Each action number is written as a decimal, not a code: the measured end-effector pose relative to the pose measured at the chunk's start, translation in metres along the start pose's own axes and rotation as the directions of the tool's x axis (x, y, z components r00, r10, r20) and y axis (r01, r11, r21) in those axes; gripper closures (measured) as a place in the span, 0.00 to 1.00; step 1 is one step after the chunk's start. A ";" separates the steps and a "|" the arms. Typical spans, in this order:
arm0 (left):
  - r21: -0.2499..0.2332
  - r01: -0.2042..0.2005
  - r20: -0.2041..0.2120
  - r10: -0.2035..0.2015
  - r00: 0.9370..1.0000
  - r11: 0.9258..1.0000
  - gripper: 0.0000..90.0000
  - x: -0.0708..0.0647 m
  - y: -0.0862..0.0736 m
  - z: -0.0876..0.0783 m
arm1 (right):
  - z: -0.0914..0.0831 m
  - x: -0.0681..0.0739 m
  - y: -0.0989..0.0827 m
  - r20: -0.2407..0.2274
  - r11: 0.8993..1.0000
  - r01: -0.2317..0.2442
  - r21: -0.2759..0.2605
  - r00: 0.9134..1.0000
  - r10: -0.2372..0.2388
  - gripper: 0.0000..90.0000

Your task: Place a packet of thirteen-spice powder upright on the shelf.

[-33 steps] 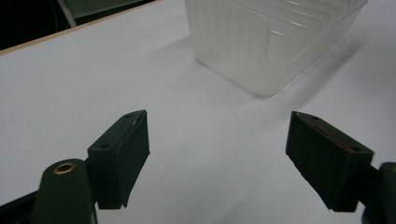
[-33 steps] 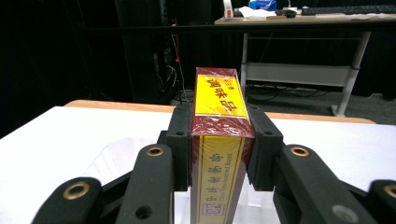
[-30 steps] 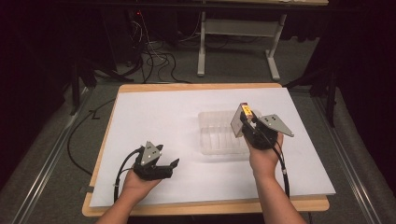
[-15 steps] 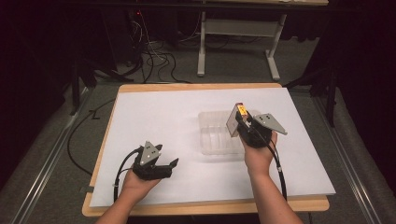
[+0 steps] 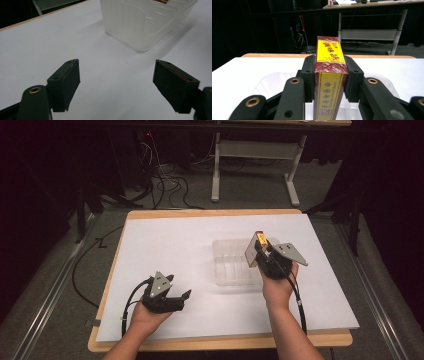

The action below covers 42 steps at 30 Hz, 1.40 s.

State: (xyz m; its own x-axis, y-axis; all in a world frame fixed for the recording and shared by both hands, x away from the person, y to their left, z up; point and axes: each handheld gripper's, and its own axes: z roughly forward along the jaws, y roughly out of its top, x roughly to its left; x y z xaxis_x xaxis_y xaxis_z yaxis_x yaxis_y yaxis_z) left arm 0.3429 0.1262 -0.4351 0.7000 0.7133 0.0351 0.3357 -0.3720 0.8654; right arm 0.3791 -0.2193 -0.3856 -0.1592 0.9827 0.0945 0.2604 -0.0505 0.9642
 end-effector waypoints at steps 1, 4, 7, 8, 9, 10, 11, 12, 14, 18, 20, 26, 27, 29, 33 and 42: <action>0.001 -0.001 -0.001 0.001 1.000 1.000 0.25 0.000 0.000 0.000 | 0.000 0.000 0.000 0.005 1.000 -0.002 0.000 1.000 0.002 0.75; 0.003 -0.004 0.003 0.004 1.000 1.000 0.25 -0.001 0.000 0.001 | 0.001 0.000 0.000 0.025 1.000 -0.006 0.000 1.000 0.006 0.74; 0.004 -0.008 0.003 0.008 1.000 1.000 0.25 -0.001 0.000 0.001 | 0.001 0.000 0.000 0.034 1.000 -0.007 0.001 0.999 0.007 0.74; 0.004 -0.009 0.002 0.009 1.000 1.000 0.25 -0.001 0.000 0.001 | 0.001 0.000 0.000 0.037 1.000 -0.008 0.000 0.999 0.008 0.74; 0.005 -0.009 0.003 0.009 1.000 1.000 0.25 -0.001 0.000 0.001 | 0.002 0.000 0.000 0.039 1.000 -0.009 0.000 0.999 0.009 0.74; 0.005 -0.009 0.003 0.009 1.000 1.000 0.25 -0.001 0.000 0.001 | 0.002 0.001 0.000 0.040 1.000 -0.009 -0.001 0.999 0.009 0.74; 0.005 -0.009 0.003 0.009 1.000 1.000 0.25 -0.001 0.000 0.001 | 0.002 0.001 -0.001 0.039 1.000 -0.003 -0.003 0.999 0.003 0.74; 0.005 -0.008 0.004 0.008 1.000 1.000 0.25 -0.001 0.000 0.001 | 0.003 0.001 -0.001 0.045 1.000 -0.001 -0.004 0.999 0.001 0.74; 0.005 -0.010 0.005 0.010 1.000 1.000 0.25 -0.001 0.000 0.001 | 0.003 0.002 -0.001 0.052 1.000 0.000 -0.003 0.999 0.000 0.74; 0.009 -0.011 0.009 0.010 1.000 1.000 0.25 -0.002 0.000 0.002 | 0.008 0.006 -0.005 0.078 1.000 -0.011 0.012 0.997 0.010 0.74; 0.009 -0.011 0.010 0.011 1.000 1.000 0.25 -0.002 0.000 0.002 | 0.011 0.008 -0.007 0.081 1.000 -0.010 0.012 0.997 0.009 0.74; 0.011 -0.013 0.013 0.013 1.000 1.000 0.25 -0.001 -0.001 0.002 | 0.017 0.012 -0.011 0.088 1.000 -0.008 0.027 0.996 0.006 0.73; 0.011 -0.014 0.014 0.014 1.000 1.000 0.25 -0.001 -0.001 0.002 | 0.018 0.013 -0.012 0.086 1.000 -0.003 0.030 0.996 0.000 0.73; 0.011 -0.016 0.017 0.016 1.000 1.000 0.25 -0.001 -0.001 0.002 | 0.020 0.016 -0.014 0.091 0.999 0.007 0.038 0.996 -0.010 0.73; 0.011 -0.019 0.018 0.018 1.000 1.000 0.25 -0.002 -0.001 0.002 | 0.026 0.021 -0.019 0.093 0.999 0.021 0.047 0.995 -0.025 0.72; 0.009 -0.021 0.019 0.021 1.000 1.000 0.25 -0.002 -0.001 0.002 | 0.034 0.024 -0.030 0.092 0.996 0.028 0.089 0.995 -0.036 0.70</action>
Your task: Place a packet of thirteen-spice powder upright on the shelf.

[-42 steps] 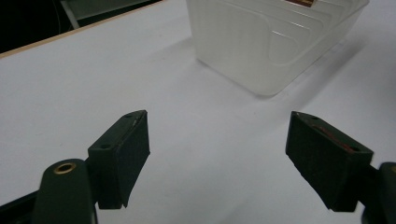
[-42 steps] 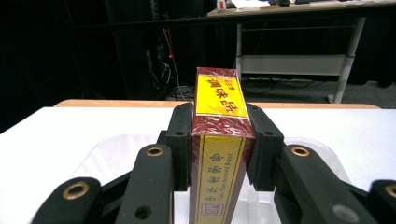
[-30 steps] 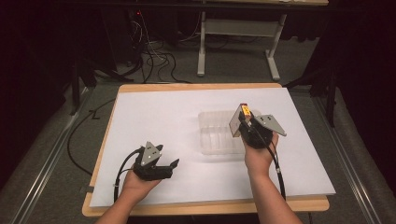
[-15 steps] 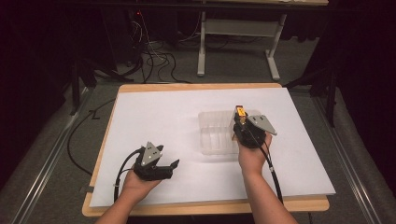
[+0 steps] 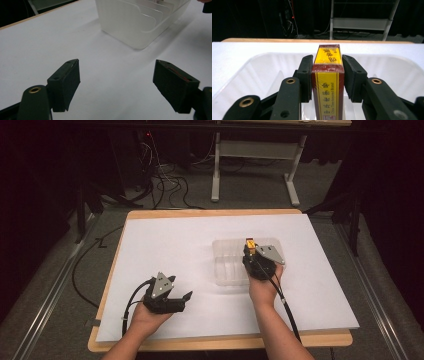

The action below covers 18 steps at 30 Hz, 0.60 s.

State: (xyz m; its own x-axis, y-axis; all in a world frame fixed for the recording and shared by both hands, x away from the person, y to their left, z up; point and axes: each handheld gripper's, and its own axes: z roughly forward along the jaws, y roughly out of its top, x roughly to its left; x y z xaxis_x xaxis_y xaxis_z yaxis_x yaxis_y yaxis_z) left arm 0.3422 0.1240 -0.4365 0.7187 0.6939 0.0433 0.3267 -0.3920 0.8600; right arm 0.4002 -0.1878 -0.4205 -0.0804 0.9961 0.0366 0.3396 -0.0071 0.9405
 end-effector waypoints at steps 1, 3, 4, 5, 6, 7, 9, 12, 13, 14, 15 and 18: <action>-0.001 0.001 0.000 -0.001 1.000 1.000 0.25 0.000 0.000 0.000 | 0.000 -0.001 -0.001 -0.002 1.000 -0.002 -0.001 1.000 0.002 0.70; -0.002 0.001 0.000 -0.001 1.000 1.000 0.25 0.000 0.000 0.000 | 0.000 -0.001 -0.002 -0.010 1.000 -0.009 -0.005 1.000 0.009 0.69; 0.000 0.000 0.000 0.000 1.000 1.000 0.25 0.000 0.000 0.000 | 0.000 -0.001 -0.002 -0.013 1.000 -0.008 -0.005 1.000 0.008 0.68; 0.002 -0.001 0.000 0.001 1.000 1.000 0.25 0.000 0.000 0.000 | 0.000 -0.001 -0.002 -0.016 1.000 -0.009 -0.003 1.000 0.009 0.67; 0.001 0.000 0.001 0.000 1.000 1.000 0.25 0.000 0.000 0.000 | 0.000 0.000 -0.003 -0.020 1.000 -0.012 -0.001 1.000 0.012 0.66; 0.001 -0.001 0.001 0.001 1.000 1.000 0.25 -0.001 0.000 0.000 | 0.000 0.000 -0.003 -0.020 1.000 -0.011 0.002 1.000 0.011 0.65; 0.000 -0.002 0.000 0.002 1.000 1.000 0.25 -0.001 0.000 0.000 | 0.000 -0.001 -0.003 -0.026 1.000 -0.008 0.005 1.000 0.009 0.63; 0.000 -0.001 -0.002 0.001 1.000 1.000 0.25 -0.001 0.000 0.000 | 0.000 -0.001 -0.002 -0.071 1.000 -0.002 0.028 0.998 0.004 0.49; 0.000 0.000 -0.002 0.000 1.000 1.000 0.25 0.000 0.000 0.000 | 0.000 -0.001 -0.002 -0.071 1.000 -0.002 0.028 0.998 0.004 0.49; 0.001 0.000 -0.002 0.000 1.000 1.000 0.25 0.000 0.000 -0.001 | 0.000 -0.002 -0.001 -0.087 0.999 0.004 0.037 0.996 -0.001 0.44; 0.000 0.002 -0.002 -0.002 1.000 1.000 0.25 0.000 0.000 -0.001 | 0.000 -0.002 0.000 -0.101 0.999 0.007 0.040 0.995 -0.003 0.40; -0.003 0.005 -0.005 -0.005 1.000 1.000 0.25 0.001 0.000 -0.002 | -0.004 -0.002 0.001 -0.131 0.999 0.018 0.051 0.991 -0.011 0.30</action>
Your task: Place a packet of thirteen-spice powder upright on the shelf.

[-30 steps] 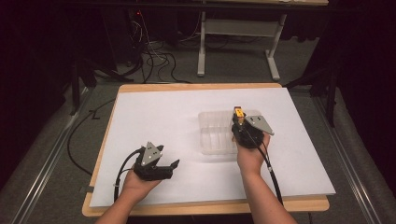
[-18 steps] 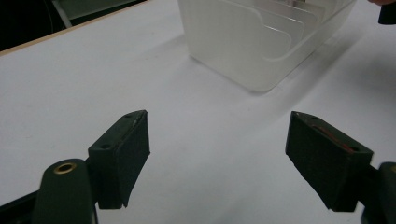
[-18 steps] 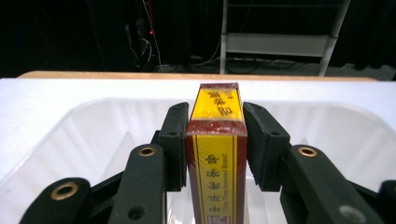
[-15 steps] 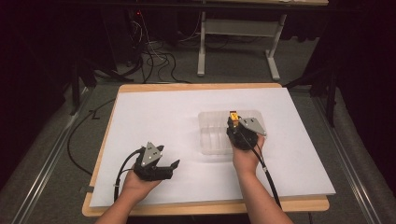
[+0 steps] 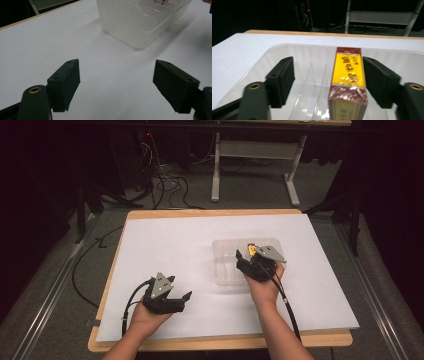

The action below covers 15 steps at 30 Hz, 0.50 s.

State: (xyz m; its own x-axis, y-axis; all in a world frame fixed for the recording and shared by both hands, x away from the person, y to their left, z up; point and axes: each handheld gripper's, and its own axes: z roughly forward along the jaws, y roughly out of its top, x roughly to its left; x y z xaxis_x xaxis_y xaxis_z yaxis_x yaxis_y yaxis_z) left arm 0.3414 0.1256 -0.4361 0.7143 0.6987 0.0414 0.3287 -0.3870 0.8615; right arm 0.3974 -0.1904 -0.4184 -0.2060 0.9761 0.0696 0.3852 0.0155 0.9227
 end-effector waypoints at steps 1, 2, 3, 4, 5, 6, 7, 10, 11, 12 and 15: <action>-0.002 0.001 -0.001 -0.001 1.000 1.000 0.25 0.000 0.000 0.000 | -0.002 0.000 0.000 -0.013 1.000 0.001 0.009 1.000 -0.001 0.26; -0.002 0.001 -0.002 -0.001 1.000 1.000 0.25 0.000 0.000 0.000 | -0.004 0.000 0.001 -0.020 1.000 0.010 0.014 1.000 -0.010 0.24; -0.002 0.002 -0.002 -0.002 1.000 1.000 0.25 0.001 0.000 0.000 | -0.006 0.000 0.001 -0.028 1.000 0.014 0.019 1.000 -0.013 0.21; -0.003 0.003 -0.005 -0.003 1.000 1.000 0.25 0.001 0.000 0.000 | -0.010 -0.001 0.002 -0.045 1.000 0.018 0.026 0.999 -0.017 0.18; -0.003 0.004 -0.004 -0.004 1.000 1.000 0.25 0.001 0.000 0.000 | -0.013 -0.001 0.002 -0.051 0.999 0.022 0.025 0.998 -0.021 0.17; -0.004 0.007 -0.007 -0.007 1.000 1.000 0.25 0.002 0.000 0.000 | -0.018 -0.002 0.001 -0.062 0.999 0.027 0.023 0.998 -0.025 0.17; -0.004 0.009 -0.008 -0.009 1.000 1.000 0.25 0.002 0.000 -0.001 | -0.025 -0.003 0.001 -0.082 0.999 0.039 0.017 0.996 -0.037 0.16; -0.007 0.018 -0.013 -0.018 1.000 1.000 0.25 0.004 0.000 0.000 | -0.043 -0.010 -0.002 -0.121 0.998 0.059 0.012 0.991 -0.057 0.14; -0.008 0.018 -0.013 -0.018 1.000 1.000 0.25 0.004 0.000 -0.001 | -0.053 -0.016 -0.005 -0.136 0.997 0.070 0.014 0.988 -0.068 0.14; -0.009 0.018 -0.014 -0.018 1.000 1.000 0.25 0.004 0.000 -0.001 | -0.059 -0.020 -0.007 -0.140 0.997 0.076 0.015 0.987 -0.073 0.14; -0.013 0.019 -0.013 -0.019 1.000 1.000 0.25 0.004 0.000 -0.001 | -0.079 -0.043 -0.017 -0.149 0.995 0.097 0.034 0.985 -0.091 0.15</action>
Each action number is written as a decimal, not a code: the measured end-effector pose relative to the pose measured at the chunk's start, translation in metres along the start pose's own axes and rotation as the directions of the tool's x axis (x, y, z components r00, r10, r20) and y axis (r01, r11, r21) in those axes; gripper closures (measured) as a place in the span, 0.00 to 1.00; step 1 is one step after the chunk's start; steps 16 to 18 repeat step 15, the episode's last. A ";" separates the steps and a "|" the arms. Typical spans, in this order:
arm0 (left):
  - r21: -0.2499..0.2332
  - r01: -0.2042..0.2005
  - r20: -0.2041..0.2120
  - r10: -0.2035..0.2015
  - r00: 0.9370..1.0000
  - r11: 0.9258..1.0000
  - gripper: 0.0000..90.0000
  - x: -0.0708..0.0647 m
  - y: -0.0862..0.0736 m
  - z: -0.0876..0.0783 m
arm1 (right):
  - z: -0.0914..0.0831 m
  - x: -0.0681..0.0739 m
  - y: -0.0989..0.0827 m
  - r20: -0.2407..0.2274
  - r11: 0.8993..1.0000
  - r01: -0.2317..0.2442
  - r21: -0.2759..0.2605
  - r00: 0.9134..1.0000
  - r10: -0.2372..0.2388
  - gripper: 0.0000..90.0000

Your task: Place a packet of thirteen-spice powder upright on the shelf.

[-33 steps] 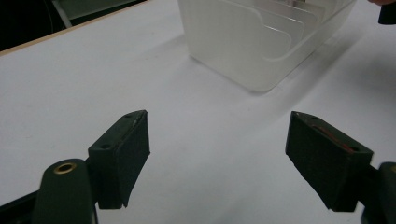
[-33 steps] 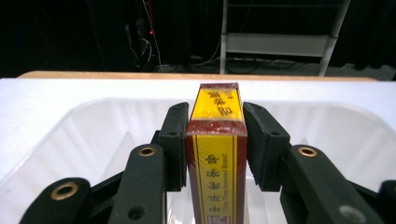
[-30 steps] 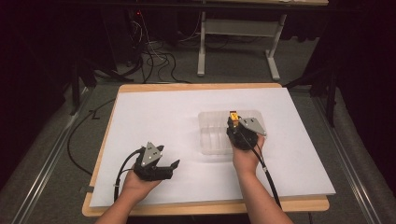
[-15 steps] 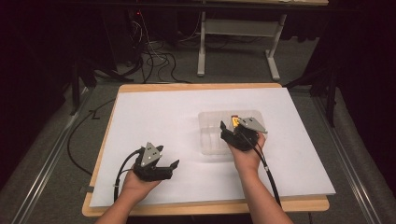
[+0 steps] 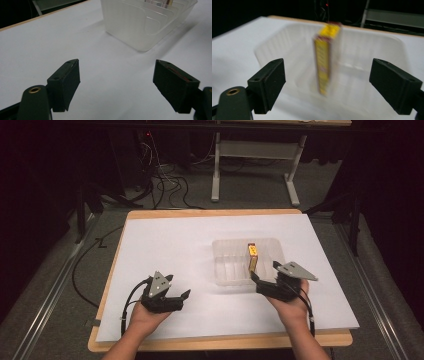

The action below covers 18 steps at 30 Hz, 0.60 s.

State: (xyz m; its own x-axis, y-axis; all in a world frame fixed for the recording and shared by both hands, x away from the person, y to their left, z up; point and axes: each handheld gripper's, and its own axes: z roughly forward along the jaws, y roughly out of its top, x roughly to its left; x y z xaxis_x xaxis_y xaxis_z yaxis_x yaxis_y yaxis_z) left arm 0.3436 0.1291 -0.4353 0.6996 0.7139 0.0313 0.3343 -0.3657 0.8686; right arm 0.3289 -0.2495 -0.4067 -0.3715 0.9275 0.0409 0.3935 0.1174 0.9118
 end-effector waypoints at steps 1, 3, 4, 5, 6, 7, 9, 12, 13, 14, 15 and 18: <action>0.000 0.001 0.002 -0.001 1.000 1.000 0.25 0.000 0.000 0.000 | -0.007 -0.008 -0.006 0.012 1.000 0.014 0.012 1.000 -0.014 0.15; -0.002 0.002 -0.001 -0.002 1.000 1.000 0.25 0.000 -0.001 0.001 | -0.021 -0.023 -0.021 0.018 1.000 0.017 0.014 1.000 -0.017 0.16; 0.000 0.003 -0.001 -0.003 1.000 1.000 0.25 0.000 -0.001 0.002 | -0.026 -0.030 -0.031 0.027 1.000 0.012 0.013 1.000 -0.012 0.16; 0.005 0.004 -0.001 -0.004 1.000 1.000 0.25 0.001 -0.001 0.002 | -0.030 -0.036 -0.039 0.036 1.000 0.006 0.014 0.999 -0.007 0.17; 0.009 0.008 -0.001 -0.008 1.000 1.000 0.25 0.000 -0.001 0.003 | -0.033 -0.042 -0.048 0.043 1.000 -0.002 0.025 0.999 0.001 0.18; 0.009 0.012 -0.003 -0.012 1.000 1.000 0.25 0.000 -0.001 0.004 | -0.033 -0.048 -0.054 0.048 0.998 -0.015 0.061 0.999 0.012 0.18; 0.012 0.023 -0.003 -0.023 1.000 1.000 0.25 -0.001 0.000 0.006 | -0.034 -0.056 -0.055 0.062 0.997 -0.023 0.079 0.998 0.018 0.18; 0.016 0.019 -0.007 -0.019 1.000 1.000 0.25 -0.003 0.000 0.008 | -0.034 -0.058 -0.052 0.056 0.998 -0.040 0.052 0.998 0.037 0.18; 0.018 0.016 -0.008 -0.016 1.000 1.000 0.25 -0.004 0.000 0.008 | -0.034 -0.058 -0.052 0.057 0.998 -0.036 0.049 0.998 0.033 0.18; 0.019 0.015 -0.010 -0.014 1.000 1.000 0.25 -0.004 0.000 0.008 | -0.034 -0.058 -0.052 0.056 0.998 -0.034 0.047 0.998 0.031 0.18; 0.019 0.015 -0.010 -0.015 1.000 1.000 0.25 -0.004 0.000 0.008 | -0.035 -0.058 -0.052 0.057 0.998 -0.041 0.041 0.998 0.038 0.17; 0.019 0.015 -0.010 -0.015 1.000 1.000 0.25 -0.004 0.000 0.008 | -0.035 -0.058 -0.052 0.057 0.998 -0.041 0.041 0.998 0.038 0.17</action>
